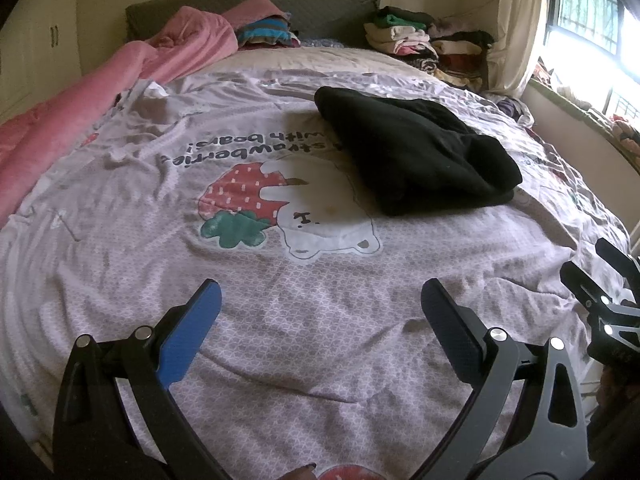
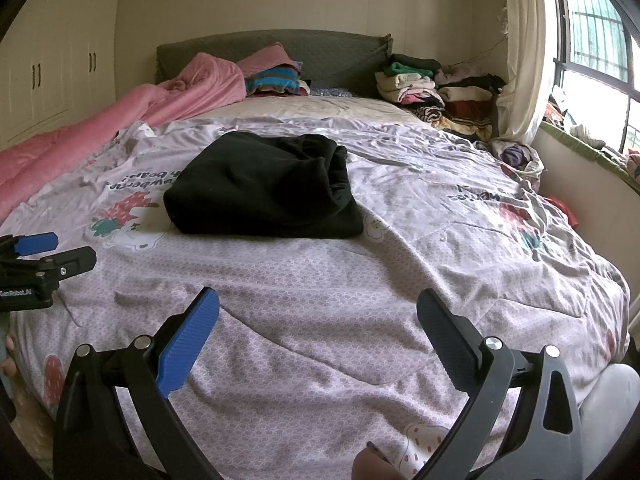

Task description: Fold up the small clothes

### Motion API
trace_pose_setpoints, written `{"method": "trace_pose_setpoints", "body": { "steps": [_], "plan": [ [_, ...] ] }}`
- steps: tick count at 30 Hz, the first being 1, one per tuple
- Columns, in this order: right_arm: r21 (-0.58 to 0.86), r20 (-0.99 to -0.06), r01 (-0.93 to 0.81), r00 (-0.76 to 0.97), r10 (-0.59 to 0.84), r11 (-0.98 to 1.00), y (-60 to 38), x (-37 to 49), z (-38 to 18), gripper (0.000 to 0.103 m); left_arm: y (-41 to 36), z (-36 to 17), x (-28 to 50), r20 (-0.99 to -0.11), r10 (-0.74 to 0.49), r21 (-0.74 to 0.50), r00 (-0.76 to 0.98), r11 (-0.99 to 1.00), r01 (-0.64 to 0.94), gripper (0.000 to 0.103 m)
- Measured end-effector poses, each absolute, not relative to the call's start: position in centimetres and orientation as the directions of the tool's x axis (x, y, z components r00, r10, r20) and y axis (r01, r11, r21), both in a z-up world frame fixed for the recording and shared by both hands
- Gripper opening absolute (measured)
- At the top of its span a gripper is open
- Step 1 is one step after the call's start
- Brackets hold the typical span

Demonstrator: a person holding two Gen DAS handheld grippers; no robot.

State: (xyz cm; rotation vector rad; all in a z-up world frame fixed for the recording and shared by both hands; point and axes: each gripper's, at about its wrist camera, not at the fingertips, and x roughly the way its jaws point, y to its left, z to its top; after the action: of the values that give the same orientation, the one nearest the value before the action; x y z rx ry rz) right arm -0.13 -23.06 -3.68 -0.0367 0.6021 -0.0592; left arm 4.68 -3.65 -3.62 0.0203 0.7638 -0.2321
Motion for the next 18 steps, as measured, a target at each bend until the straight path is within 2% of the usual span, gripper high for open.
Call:
{"method": "trace_pose_setpoints", "body": {
  "steps": [9, 12, 14, 18],
  "plan": [
    [-0.045, -0.555, 0.134, 0.82, -0.136, 0.99, -24.7, -0.8, -3.4, 0.099, -3.8, -4.3, 5.0, -0.723, -0.192, -0.064, 0.663, 0.975, 0.212, 0.094],
    [-0.033, -0.553, 0.252, 0.802, -0.228, 0.967, -28.1, -1.5, -3.2, 0.099, -2.0, -4.5, 5.8, -0.732, -0.179, -0.082, 0.657, 0.981, 0.175, 0.094],
    [-0.03, -0.548, 0.388, 0.764, -0.339, 0.921, -32.2, -2.6, -3.1, 0.099, 1.3, -3.9, 7.2, -0.737, -0.143, -0.106, 0.661, 0.99, 0.097, 0.094],
    [-0.049, -0.578, 0.676, 0.581, -0.573, 0.735, -43.4, -6.3, -3.4, 0.099, 10.9, -2.2, 10.3, -0.731, -0.025, -0.122, 0.682, 0.988, -0.094, 0.094]
  ]
}}
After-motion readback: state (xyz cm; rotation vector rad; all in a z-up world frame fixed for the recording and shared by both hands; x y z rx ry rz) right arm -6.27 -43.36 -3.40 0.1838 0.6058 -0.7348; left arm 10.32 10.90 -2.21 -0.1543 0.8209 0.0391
